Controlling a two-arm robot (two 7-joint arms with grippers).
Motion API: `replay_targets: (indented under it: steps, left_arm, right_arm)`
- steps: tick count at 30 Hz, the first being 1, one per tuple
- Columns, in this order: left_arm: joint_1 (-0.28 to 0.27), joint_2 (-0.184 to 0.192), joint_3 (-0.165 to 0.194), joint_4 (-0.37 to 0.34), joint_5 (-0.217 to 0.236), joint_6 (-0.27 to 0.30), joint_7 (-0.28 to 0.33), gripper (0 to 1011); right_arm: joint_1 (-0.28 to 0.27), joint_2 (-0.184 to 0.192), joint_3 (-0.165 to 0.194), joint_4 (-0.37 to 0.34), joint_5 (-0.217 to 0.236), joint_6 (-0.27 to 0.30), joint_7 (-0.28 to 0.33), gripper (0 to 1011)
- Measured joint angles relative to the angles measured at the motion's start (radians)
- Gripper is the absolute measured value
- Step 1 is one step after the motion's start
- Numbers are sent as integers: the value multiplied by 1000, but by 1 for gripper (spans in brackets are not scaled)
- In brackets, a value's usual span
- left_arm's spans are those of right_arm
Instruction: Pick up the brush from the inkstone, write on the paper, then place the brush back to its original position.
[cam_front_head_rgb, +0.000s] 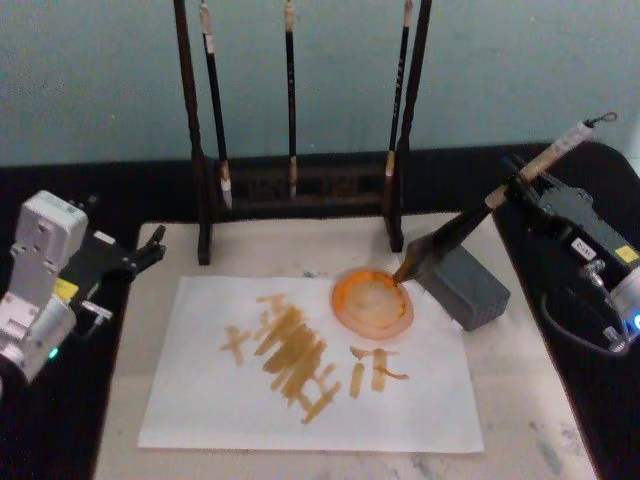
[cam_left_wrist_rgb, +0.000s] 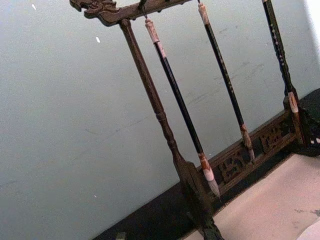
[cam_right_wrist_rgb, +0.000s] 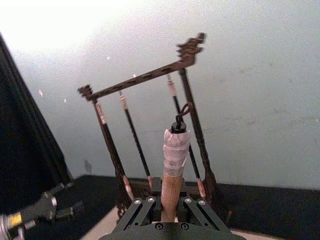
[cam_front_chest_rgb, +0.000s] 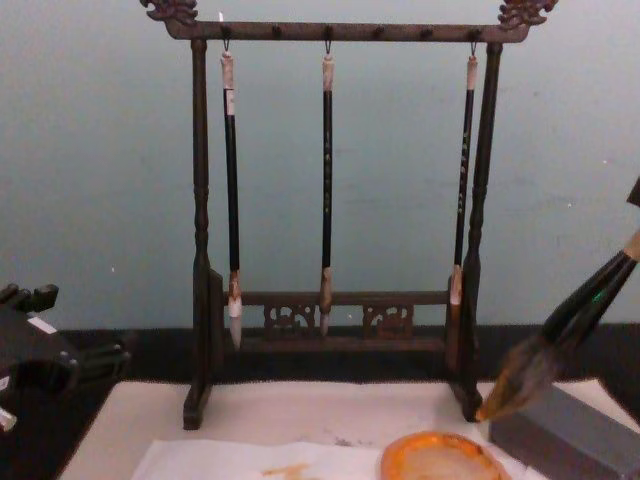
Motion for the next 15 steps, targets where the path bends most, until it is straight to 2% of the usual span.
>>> replay_targets:
  steps: [3, 4, 6, 9, 15]
  left_arm:
    - [0, 0, 0, 0, 0, 0, 0, 1009]
    - [0, 0, 0, 0, 0, 0, 0, 1010]
    - [0, 0, 0, 0, 0, 0, 0, 1010]
    - [0, 0, 0, 0, 0, 0, 0, 1010]
    - [0, 0, 0, 0, 0, 0, 0, 1010]
  right_arm:
    - [23, -11, 1, 36, 44, 23, 5, 160]
    - [42, -20, 2, 66, 78, 43, 8, 160]
    - [57, -28, 3, 91, 106, 60, 10, 160]
    - [96, -49, 6, 160, 182, 110, 12, 160]
    - [144, -71, 3, 247, 266, 175, 20, 158]
